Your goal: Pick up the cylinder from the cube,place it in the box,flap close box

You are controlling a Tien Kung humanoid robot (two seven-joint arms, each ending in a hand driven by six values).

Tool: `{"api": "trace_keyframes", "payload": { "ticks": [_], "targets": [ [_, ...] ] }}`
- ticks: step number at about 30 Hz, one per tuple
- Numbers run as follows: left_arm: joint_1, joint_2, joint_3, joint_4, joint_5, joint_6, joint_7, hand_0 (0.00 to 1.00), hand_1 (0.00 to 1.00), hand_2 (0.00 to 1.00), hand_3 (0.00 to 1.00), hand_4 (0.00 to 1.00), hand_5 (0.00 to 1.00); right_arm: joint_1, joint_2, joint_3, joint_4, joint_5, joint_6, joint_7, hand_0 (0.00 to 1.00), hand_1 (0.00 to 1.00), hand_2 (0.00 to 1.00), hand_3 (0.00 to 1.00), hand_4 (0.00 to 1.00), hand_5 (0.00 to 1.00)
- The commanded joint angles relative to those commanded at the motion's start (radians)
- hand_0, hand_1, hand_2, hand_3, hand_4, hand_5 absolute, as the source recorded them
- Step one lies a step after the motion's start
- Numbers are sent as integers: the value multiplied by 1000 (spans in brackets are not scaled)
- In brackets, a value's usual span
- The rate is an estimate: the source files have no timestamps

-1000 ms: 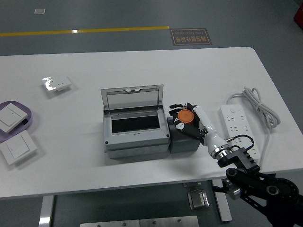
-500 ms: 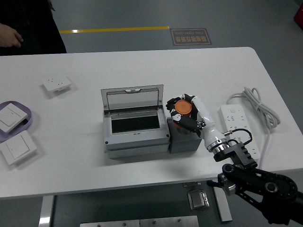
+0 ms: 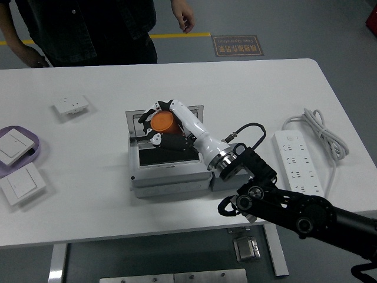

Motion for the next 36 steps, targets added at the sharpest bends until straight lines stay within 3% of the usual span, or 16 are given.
{"api": "trace_keyframes", "payload": {
  "ticks": [1, 6, 7, 8, 12, 13, 14, 18, 19, 24, 25, 30, 31, 36],
  "targets": [
    [-1, 1, -2, 0, 2, -1, 1, 633, 636, 560, 621, 685, 341, 12, 6, -6, -1, -36, 21, -34, 122, 186, 284, 200, 2, 2],
    [-2, 2, -7, -2, 8, -5, 5, 633, 636, 560, 621, 685, 341, 59, 39, -47, -19, -228, 134, -200, 122, 186, 284, 200, 2, 2],
    [-2, 2, -8, -2, 8, -6, 5, 633, 638, 561, 622, 686, 341, 64, 44, -54, -23, -264, 152, -227, 133, 217, 345, 230, 2, 2],
    [-2, 3, -9, -2, 9, -6, 6, 633, 638, 561, 622, 686, 341, 68, 50, -62, -28, -299, 173, -254, 133, 217, 345, 230, 2, 2],
    [-2, 2, -10, -3, 11, -6, 6, 633, 638, 561, 622, 686, 341, 79, 64, -87, -50, -443, 230, -352, 133, 217, 345, 230, 2, 2],
    [-3, 2, -10, -3, 11, -6, 6, 633, 637, 561, 622, 688, 342, 81, 67, -92, -56, -473, 240, -374, 171, 306, 418, 284, 2, 2],
    [-3, 2, -10, -3, 12, -6, 6, 633, 637, 561, 622, 688, 342, 82, 69, -95, -61, -503, 250, -394, 171, 306, 418, 284, 2, 2],
    [-3, 2, -9, -3, 12, -5, 5, 633, 637, 561, 622, 688, 342, 85, 72, -102, -79, -612, 265, -432, 171, 306, 418, 284, 2, 2],
    [-3, 2, -8, -3, 11, -4, 5, 633, 637, 561, 622, 688, 343, 85, 72, -101, -82, -633, 266, -436, 440, 446, 509, 431, 134, 2],
    [-4, 2, -3, -3, 8, -1, 2, 633, 637, 561, 622, 688, 343, 84, 72, -96, -92, -712, 260, -444, 440, 446, 509, 431, 134, 2],
    [-4, 2, -2, -3, 6, -1, 1, 633, 636, 561, 621, 689, 344, 83, 72, -96, -93, -717, 260, -444, 656, 633, 645, 646, 443, 66],
    [-6, 2, 6, -4, 0, 3, -3, 633, 636, 561, 621, 689, 344, 79, 70, -99, -103, -728, 255, -442, 656, 633, 645, 646, 443, 66],
    [-6, 2, 7, -4, -1, 3, -3, 633, 636, 560, 621, 691, 345, 78, 69, -100, -104, -730, 255, -443, 705, 643, 659, 660, 423, 232],
    [-7, 3, 9, -5, -2, 4, -4, 633, 636, 560, 621, 691, 345, 76, 68, -102, -111, -743, 255, -450, 705, 643, 659, 660, 423, 232]
  ]
}}
